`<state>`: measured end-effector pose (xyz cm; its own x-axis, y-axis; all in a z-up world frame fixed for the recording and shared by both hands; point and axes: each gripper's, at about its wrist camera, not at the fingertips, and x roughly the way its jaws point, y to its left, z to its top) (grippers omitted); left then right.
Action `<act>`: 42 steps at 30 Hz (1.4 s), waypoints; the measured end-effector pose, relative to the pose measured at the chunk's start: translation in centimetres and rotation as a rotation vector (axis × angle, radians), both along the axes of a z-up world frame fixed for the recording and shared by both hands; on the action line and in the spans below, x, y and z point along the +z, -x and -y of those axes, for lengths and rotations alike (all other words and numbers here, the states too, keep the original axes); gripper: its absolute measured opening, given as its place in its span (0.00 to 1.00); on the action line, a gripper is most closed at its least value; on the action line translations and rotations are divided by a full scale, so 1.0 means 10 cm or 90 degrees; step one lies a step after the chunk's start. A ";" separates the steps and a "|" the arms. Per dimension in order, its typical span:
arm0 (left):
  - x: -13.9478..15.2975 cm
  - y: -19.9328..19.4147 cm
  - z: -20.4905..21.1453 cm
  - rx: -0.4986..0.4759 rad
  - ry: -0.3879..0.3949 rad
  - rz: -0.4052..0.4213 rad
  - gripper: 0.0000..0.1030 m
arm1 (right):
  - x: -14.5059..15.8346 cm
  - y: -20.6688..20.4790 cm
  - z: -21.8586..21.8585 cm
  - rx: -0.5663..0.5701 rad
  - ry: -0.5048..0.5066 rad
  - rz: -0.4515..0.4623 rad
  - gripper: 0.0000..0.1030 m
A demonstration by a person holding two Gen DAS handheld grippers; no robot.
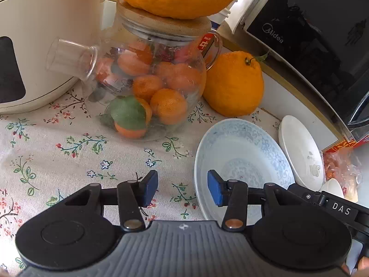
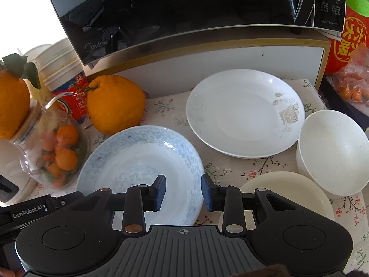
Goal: Organize plates and bowls
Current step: 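Move both tools to the rim of the smaller blue-patterned plate, then close both grippers on the rim of the smaller blue-patterned plate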
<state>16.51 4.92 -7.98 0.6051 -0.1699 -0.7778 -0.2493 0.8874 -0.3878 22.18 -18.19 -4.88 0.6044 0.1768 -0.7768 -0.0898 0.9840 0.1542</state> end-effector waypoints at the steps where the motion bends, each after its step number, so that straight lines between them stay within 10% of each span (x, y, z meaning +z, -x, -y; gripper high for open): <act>1: -0.01 0.00 0.01 -0.002 0.000 0.000 0.41 | -0.01 -0.01 0.00 -0.001 0.006 -0.001 0.30; 10: -0.04 -0.11 0.10 -0.023 -0.005 0.010 0.40 | -0.21 -0.11 -0.08 0.010 0.019 -0.027 0.30; 13: -0.07 -0.14 0.17 -0.048 0.001 0.013 0.15 | -0.22 -0.10 -0.13 0.009 0.034 -0.017 0.29; 22: -0.06 -0.12 0.19 -0.030 -0.003 0.016 0.13 | -0.17 -0.07 -0.01 -0.017 -0.010 -0.023 0.11; 42: 0.34 0.27 0.09 -0.018 0.012 0.055 0.13 | 0.23 0.44 0.01 -0.030 -0.045 0.032 0.11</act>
